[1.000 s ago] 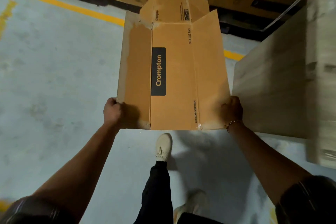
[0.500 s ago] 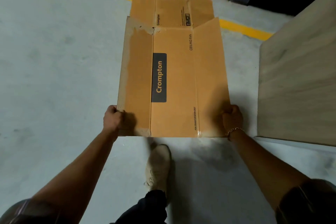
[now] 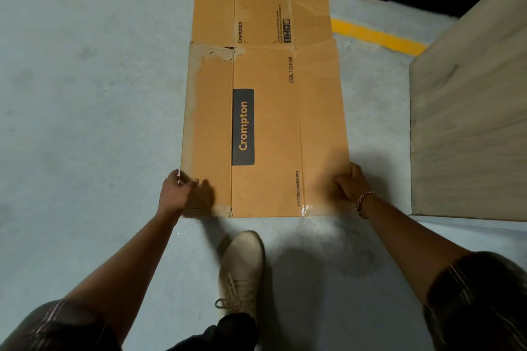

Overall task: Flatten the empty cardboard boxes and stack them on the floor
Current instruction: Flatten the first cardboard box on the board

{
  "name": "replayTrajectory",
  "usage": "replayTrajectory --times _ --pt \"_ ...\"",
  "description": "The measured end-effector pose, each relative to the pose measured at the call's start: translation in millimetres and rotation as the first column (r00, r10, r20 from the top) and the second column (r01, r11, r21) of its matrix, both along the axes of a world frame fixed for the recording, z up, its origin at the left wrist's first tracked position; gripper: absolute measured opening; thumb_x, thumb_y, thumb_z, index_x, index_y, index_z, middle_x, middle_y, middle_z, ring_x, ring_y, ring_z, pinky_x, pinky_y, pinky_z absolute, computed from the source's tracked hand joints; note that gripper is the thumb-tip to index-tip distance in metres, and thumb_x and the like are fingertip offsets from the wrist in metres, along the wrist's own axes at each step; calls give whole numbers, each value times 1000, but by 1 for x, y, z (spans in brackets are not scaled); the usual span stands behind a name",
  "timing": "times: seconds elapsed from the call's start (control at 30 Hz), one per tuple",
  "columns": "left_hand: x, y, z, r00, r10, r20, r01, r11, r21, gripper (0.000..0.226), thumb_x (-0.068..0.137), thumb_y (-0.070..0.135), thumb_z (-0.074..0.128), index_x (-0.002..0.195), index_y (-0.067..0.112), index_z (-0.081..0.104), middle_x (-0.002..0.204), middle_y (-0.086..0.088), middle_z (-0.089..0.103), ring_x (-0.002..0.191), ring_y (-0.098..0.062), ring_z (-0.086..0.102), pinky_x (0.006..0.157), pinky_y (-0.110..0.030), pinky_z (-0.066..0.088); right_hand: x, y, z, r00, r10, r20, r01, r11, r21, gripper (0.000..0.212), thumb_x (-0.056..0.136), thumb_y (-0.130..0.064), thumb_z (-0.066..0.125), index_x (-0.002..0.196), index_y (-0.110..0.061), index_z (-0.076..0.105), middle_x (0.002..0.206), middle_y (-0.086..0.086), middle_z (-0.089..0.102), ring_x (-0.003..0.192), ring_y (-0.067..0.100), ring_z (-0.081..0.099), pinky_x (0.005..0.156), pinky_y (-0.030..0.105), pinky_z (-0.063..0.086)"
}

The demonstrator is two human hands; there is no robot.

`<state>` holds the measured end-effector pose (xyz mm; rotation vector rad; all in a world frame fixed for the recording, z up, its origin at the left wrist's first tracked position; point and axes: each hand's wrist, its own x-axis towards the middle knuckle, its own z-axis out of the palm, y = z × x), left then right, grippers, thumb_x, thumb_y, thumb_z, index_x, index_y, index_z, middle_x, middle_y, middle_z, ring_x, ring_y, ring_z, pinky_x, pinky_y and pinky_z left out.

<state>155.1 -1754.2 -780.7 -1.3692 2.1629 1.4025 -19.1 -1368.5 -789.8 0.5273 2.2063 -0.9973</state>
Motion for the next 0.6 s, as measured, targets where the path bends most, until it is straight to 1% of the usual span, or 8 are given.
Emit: replayTrajectory --times 0.07,0.1,0.13,0.2,0.23,0.4,0.53,0.6 --pt "-2 5 9 997 -74 -34 73 997 -39 69 93 55 62 146 14 45 144 -12 53 129 -33 53 105 -48 47 0 -6 12 999 -26 -36 25 999 -24 105 69 -53 70 155 -15 24 157 13 29 138 31 40 108 48 43" --pt "-3 6 11 993 -108 -50 105 993 -56 79 90 68 55 151 20 40 150 -9 48 134 -32 49 109 -52 44 0 -11 22 998 -5 -62 3 1000 -24 101 75 -55 69 155 -16 23 159 11 27 141 30 36 112 45 38" --pt "-6 9 20 989 -131 -70 125 989 -74 79 92 71 49 154 24 36 154 -6 45 138 -30 46 112 -53 40 -2 -15 31 995 34 -97 -36 999 -24 92 83 -54 66 155 -15 25 159 10 28 143 29 34 114 41 32" --pt "-13 16 38 980 -166 -113 150 979 -136 71 99 63 44 156 23 32 158 -5 40 143 -28 40 115 -49 33 -8 -21 43 983 84 -165 -96 993 -67 74 96 -47 58 154 -14 26 158 8 32 144 26 33 114 36 26" --pt "-17 19 47 973 -185 -141 160 972 -171 71 99 63 41 157 23 31 160 -4 38 144 -27 38 115 -47 31 -10 -24 50 977 89 -193 -110 989 -99 73 97 -48 55 155 -15 25 159 7 31 145 24 31 115 37 25" --pt "-36 27 115 944 -208 -257 147 960 -239 66 102 59 39 158 24 29 162 1 34 147 -20 32 110 -30 23 -15 -39 105 961 51 -272 -112 970 -214 95 77 -77 47 155 -29 23 162 0 26 146 19 29 118 46 29" --pt "-44 36 196 933 -233 -274 157 949 -272 71 100 64 37 160 27 25 165 0 28 150 -22 28 117 -41 25 -10 -52 186 937 58 -343 -158 949 -273 81 86 -71 46 154 -31 27 161 -5 28 146 13 28 118 37 27" --pt "-45 40 242 929 -237 -284 159 949 -272 72 100 66 36 160 27 24 165 0 28 150 -22 28 117 -41 25 -7 -56 231 931 50 -361 -169 937 -307 75 90 -68 47 154 -33 27 161 -8 28 146 12 28 118 35 26"
